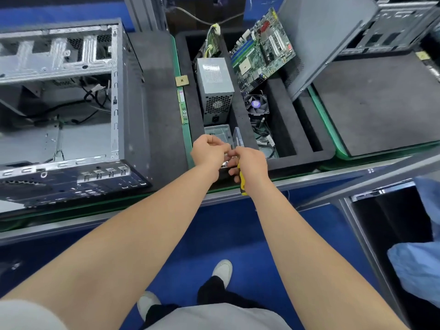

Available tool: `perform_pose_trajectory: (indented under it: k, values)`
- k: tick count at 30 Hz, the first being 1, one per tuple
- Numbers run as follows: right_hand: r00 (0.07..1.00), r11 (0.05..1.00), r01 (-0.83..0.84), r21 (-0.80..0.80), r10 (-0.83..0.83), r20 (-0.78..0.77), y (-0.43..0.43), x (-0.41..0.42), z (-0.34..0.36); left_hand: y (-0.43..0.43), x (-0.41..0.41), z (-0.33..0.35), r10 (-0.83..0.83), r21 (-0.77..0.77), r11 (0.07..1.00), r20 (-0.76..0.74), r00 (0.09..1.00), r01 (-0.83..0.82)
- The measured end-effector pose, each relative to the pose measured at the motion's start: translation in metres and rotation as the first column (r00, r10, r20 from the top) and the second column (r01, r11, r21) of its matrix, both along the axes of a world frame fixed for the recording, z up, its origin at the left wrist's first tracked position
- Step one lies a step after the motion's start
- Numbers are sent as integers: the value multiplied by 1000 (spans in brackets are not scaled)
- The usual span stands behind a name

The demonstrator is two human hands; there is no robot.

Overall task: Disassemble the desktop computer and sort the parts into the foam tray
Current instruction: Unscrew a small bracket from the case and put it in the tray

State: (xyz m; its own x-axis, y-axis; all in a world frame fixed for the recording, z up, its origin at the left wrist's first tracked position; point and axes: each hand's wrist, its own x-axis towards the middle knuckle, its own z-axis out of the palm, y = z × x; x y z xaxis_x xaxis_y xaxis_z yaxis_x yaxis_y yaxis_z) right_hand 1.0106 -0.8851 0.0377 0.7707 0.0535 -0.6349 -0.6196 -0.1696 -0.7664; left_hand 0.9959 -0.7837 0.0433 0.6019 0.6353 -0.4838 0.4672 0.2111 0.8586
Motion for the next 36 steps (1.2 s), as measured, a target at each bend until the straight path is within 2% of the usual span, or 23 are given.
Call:
perform_pose_trajectory:
  k: [7,12,18,25,28,32,36]
  values:
    - [1000,999,0,34,0,15,3,-3,-1,3,-7,1,21,-38,999,10,1000,-20]
    - [997,995,-75,72,73,34,15,-18,-3,10,-26,3,-9,28,1000,-24,1000,10]
    - [997,999,-46,-24,47,55,48,-49,-3,29,-61,11,-192,-13,981,-16,981,192]
    - [998,999,-15,36,13,55,89,-87,8,66,-104,27,-370,-143,921,-17,929,364]
    - [1000,1000,9,1,-9,-22,109,-109,9,89,-130,32,-390,-225,898,-6,921,379]
    - [992,998,63,13,-61,-110,140,-146,13,122,-169,35,-453,-228,870,-26,891,436]
    - [984,1000,8,-18,-11,-176,174,-187,24,155,-206,36,-371,-240,908,-78,925,344]
